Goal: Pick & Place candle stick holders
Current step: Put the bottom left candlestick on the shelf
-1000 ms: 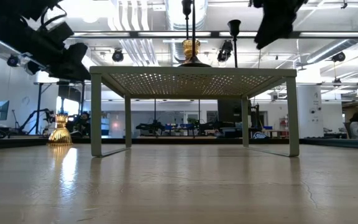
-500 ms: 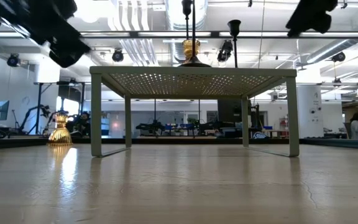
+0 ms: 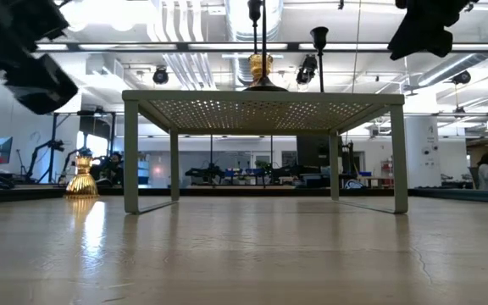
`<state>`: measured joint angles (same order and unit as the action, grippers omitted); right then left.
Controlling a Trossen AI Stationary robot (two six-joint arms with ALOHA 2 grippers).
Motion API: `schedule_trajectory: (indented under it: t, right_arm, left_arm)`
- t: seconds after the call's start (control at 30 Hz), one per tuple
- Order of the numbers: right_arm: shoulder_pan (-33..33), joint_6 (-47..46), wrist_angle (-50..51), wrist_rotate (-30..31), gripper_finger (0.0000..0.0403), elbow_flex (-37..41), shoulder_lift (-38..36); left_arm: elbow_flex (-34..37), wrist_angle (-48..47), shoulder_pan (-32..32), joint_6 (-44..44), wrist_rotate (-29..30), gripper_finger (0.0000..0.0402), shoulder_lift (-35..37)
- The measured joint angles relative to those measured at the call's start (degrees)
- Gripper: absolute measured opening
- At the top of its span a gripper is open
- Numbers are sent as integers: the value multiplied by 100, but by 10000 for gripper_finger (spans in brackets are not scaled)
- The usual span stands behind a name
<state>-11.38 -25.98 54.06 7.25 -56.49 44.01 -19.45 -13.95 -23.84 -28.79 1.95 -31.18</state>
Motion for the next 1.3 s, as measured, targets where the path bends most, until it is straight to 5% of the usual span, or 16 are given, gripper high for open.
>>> schedule_trajectory:
  t: [0.4, 0.57, 0.93, 1.17, 1.3]
  right_arm:
    - [-1, -45, -656, -24, 105, -15, 154]
    - [0, -44, -1044, -24, 107, -17, 233]
    - [-2, -43, -1159, -22, 101, -17, 373]
    - [0, -43, -1373, -22, 98, -17, 373]
    - [0, -15, -1452, -22, 98, -17, 371]
  left_arm:
    - [40, 41, -3754, -906, 3324, 170, -255]
    - [191, 323, -4679, -1037, 4252, 170, -448]
    - [775, 2616, -4774, -384, 3873, 170, -1149]
    - [711, 2963, -4513, -186, 3830, 170, -1622]
    - [549, 2997, -4128, -183, 3237, 170, -1941]
